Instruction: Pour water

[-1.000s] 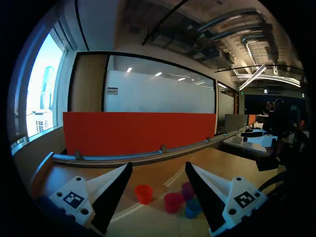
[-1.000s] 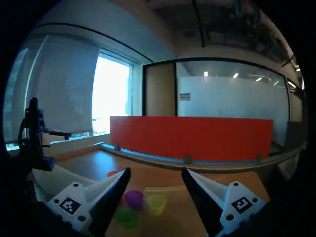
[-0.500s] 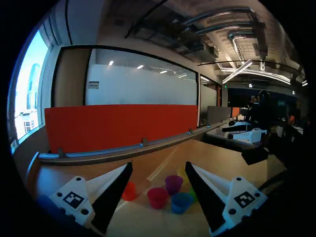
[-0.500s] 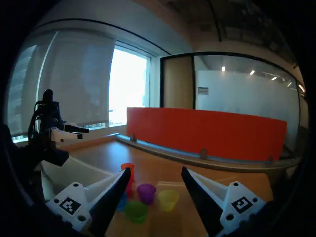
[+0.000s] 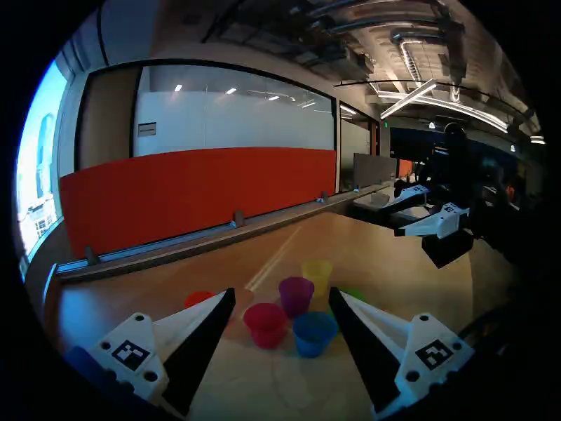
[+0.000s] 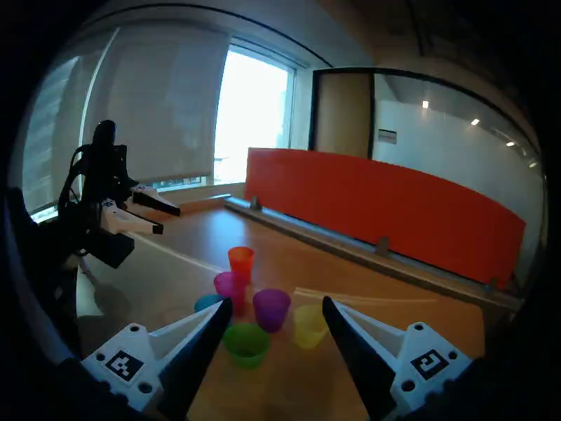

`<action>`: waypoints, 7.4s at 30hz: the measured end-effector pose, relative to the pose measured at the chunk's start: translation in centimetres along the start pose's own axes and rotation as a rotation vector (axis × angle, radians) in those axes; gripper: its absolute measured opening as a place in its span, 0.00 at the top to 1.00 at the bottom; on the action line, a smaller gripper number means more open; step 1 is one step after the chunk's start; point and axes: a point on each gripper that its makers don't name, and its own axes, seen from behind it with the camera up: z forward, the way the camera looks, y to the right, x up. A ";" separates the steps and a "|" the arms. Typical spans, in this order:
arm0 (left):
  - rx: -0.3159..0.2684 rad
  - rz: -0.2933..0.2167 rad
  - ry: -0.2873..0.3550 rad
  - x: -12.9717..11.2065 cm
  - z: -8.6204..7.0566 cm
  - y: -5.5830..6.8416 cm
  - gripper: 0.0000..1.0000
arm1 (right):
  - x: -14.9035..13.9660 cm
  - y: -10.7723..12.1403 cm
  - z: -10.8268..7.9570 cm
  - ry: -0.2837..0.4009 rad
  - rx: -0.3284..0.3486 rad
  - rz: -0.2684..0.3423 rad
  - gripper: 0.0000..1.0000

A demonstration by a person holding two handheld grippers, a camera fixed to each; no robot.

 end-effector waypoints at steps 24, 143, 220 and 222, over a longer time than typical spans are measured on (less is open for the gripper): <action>-0.118 0.049 -0.178 -7.4 4.3 2.6 0.00 | -6.5 -1.4 3.0 -0.134 0.091 -0.016 0.00; -0.184 0.075 -0.172 -7.7 7.4 5.9 0.15 | -6.4 -6.0 6.7 -0.103 0.149 -0.016 0.09; 0.002 0.370 0.135 4.4 0.9 4.8 0.15 | 1.4 -11.3 4.5 0.151 0.174 -0.010 0.09; 0.006 0.392 0.139 4.7 0.8 4.8 0.15 | 1.3 -11.4 4.5 0.148 0.177 -0.012 0.09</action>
